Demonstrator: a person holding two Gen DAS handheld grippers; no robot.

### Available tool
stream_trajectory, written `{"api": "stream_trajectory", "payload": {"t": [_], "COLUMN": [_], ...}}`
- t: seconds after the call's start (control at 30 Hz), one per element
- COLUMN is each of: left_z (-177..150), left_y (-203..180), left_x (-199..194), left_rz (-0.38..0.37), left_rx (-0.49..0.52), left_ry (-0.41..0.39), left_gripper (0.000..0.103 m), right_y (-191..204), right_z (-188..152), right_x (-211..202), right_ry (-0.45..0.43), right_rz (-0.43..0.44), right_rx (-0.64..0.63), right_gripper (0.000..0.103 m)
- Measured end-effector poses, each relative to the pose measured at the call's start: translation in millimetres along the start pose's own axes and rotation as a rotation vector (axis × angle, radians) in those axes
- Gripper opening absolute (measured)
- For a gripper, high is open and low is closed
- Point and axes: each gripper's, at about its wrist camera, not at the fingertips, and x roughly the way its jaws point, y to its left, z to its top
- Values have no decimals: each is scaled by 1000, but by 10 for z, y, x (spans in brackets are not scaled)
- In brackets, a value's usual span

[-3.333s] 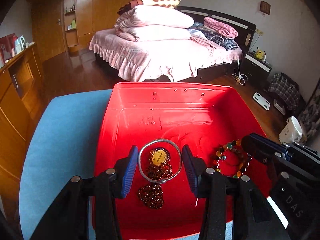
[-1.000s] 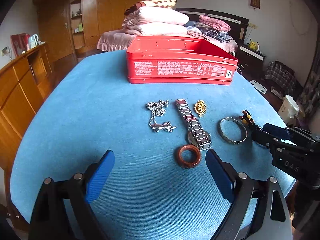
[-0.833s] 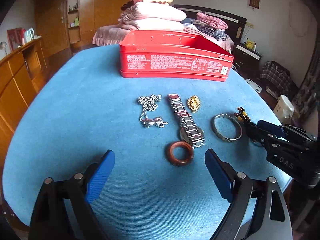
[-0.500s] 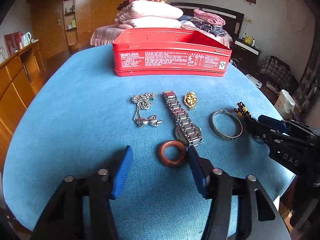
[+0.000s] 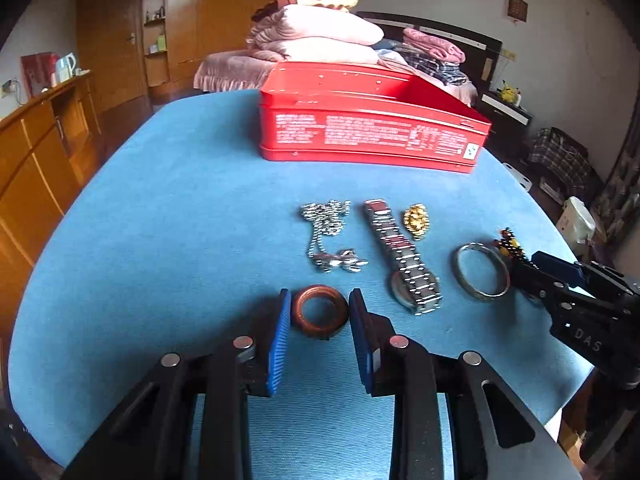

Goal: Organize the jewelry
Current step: 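Grasp the wooden ring with the left tool while the right tool grasps the black bead strand, then carry the wooden ring and black bead strand into the red tin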

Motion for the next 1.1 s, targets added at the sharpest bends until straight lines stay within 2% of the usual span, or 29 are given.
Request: {"api": "stream_trajectory", "payload": {"t": [0.2, 0.3, 0.37, 0.53, 0.77, 1.1], "left_z": [-7, -16, -19, -22, -9, 141], "left_y": [47, 42, 53, 71, 114, 153], "left_x": [14, 17, 14, 8, -38, -135], "left_rz": [24, 31, 26, 13, 2, 12], "left_rx": [3, 8, 3, -4, -19, -23], "left_ry": [-11, -21, -22, -22, -26, -66], "left_gripper": [30, 30, 30, 29, 29, 29], "right_y": [32, 78, 92, 87, 97, 192], "right_z": [74, 80, 82, 92, 92, 154], "right_x": [71, 96, 99, 85, -26, -105], "right_ry": [0, -8, -8, 3, -3, -19], "right_rz": [-18, -39, -36, -32, -24, -18], "right_rx": [-11, -33, -40, -38, -15, -24], "right_gripper": [37, 33, 24, 17, 11, 10]}}
